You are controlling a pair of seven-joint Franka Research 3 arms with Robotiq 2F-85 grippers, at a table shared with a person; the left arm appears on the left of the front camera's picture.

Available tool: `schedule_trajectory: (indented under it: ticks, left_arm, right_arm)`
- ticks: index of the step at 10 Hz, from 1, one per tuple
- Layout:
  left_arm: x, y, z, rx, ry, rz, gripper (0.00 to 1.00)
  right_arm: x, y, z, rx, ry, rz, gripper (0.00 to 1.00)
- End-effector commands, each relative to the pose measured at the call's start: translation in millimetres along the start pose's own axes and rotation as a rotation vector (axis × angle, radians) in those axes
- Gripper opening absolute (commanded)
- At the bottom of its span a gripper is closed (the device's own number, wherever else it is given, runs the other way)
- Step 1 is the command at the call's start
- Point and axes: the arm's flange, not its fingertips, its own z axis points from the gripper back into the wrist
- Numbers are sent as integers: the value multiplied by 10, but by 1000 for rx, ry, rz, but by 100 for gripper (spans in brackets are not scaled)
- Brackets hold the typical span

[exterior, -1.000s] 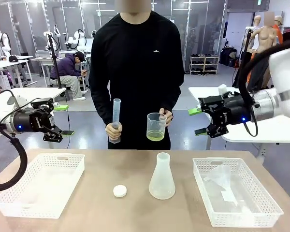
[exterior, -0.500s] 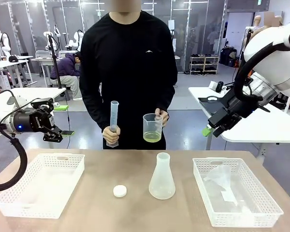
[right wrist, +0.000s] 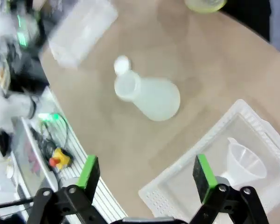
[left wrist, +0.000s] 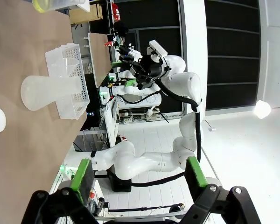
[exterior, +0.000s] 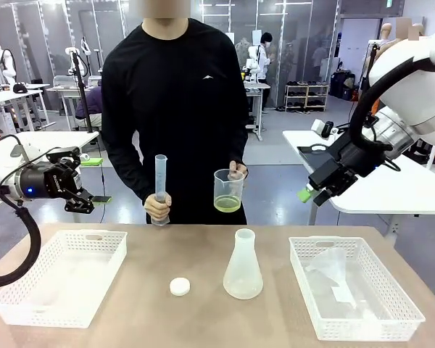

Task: Prepare the solutions needed for the experiment.
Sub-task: Pick up the Plastic Funnel and insert it into the Big flask.

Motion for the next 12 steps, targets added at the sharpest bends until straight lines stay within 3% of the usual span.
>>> schedule_trajectory:
  ticks: [1, 2, 3, 7, 9, 12]
  left_arm:
    - [-2, -1, 3, -1, -1, 0, 100]
    - [-2, -1, 3, -1, -1, 0, 100]
    - [-2, -1, 3, -1, -1, 0, 100]
    - [-2, -1, 3, -1, -1, 0, 100]
    - [-2, -1, 3, -1, -1, 0, 100]
    - [-2, -1, 3, -1, -1, 0, 100]
  right_arm:
    - [41, -250, -163, -54, 173, 299, 100]
    - [44, -374, -313, -86, 281, 393, 100]
    - [39, -463, -419, -89, 301, 503, 100]
    - [46, -763, -609, -82, 535, 634, 100]
    - [4, -904, -641, -88, 562, 632, 100]
    - [-15, -1015, -676, -218, 535, 562, 100]
